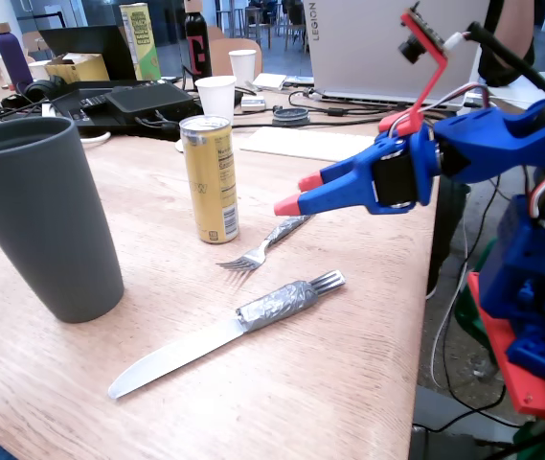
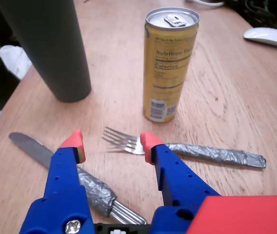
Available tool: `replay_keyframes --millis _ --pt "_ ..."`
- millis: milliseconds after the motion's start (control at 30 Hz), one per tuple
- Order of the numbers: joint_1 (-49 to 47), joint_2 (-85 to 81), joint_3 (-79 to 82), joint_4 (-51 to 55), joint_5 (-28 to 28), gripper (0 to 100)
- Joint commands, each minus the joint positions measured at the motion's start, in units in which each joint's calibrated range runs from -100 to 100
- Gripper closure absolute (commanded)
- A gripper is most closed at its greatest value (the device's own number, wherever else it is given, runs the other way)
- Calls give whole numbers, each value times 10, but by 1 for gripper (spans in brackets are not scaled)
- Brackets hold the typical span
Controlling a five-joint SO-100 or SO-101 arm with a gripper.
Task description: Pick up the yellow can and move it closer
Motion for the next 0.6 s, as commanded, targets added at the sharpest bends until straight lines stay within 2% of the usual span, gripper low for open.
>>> replay_keyframes --millis 0,233,433,567 --pt "-3 -5 2 0 1 75" --pt "7 19 -4 -1 -3 74" --pt "10 258 -216 0 -2 74" --pt "20 360 -250 -3 0 74"
